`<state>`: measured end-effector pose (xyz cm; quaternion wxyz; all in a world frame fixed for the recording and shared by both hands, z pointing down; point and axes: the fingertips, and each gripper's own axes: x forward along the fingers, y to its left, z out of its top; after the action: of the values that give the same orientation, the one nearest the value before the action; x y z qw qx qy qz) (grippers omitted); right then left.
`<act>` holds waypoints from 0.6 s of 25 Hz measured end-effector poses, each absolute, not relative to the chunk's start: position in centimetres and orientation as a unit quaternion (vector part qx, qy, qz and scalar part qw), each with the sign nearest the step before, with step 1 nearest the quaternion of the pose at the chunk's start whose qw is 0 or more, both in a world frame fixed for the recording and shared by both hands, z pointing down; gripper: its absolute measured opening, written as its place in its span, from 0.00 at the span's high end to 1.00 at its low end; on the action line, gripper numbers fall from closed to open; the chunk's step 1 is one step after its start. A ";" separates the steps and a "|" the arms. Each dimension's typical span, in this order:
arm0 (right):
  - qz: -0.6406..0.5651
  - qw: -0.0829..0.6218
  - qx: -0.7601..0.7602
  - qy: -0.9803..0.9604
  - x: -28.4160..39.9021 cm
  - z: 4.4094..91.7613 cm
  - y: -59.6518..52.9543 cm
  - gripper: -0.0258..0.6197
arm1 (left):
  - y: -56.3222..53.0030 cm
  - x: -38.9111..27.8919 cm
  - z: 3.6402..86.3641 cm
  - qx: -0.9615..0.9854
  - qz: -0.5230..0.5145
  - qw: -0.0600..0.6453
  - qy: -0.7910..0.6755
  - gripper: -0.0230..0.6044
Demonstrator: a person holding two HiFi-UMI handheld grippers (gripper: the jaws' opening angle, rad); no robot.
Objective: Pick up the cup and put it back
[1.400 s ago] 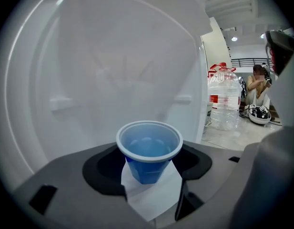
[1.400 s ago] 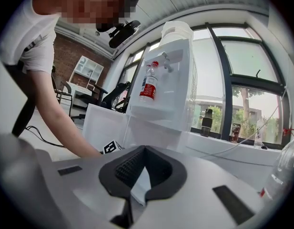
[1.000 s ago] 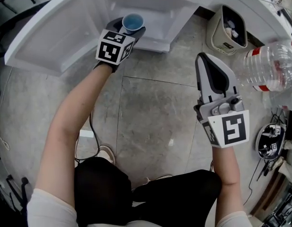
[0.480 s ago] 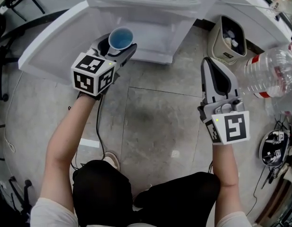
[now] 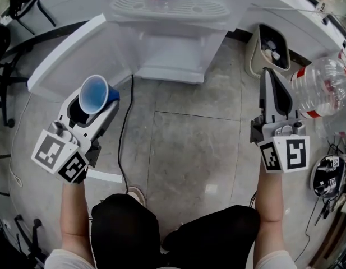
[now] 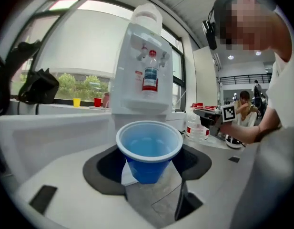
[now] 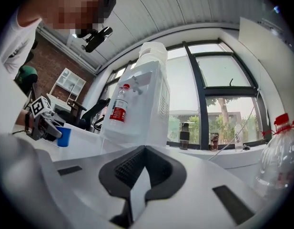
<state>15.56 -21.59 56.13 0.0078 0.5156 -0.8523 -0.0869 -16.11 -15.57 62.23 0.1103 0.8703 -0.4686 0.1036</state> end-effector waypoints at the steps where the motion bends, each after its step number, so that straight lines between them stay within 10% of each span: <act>1: -0.094 0.008 0.519 -0.850 16.1 55.8 -21.3 0.93 | -14.5 -16.8 61.8 0.866 0.092 0.118 -0.477 0.47; 15: -0.069 0.017 0.520 -0.851 16.1 58.3 -19.8 0.93 | -11.4 -16.7 61.5 0.863 0.068 0.116 -0.488 0.46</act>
<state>16.13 -19.79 58.27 0.0172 0.5204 -0.8509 -0.0692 -16.75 -11.45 61.46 0.1160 0.8626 -0.4877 0.0680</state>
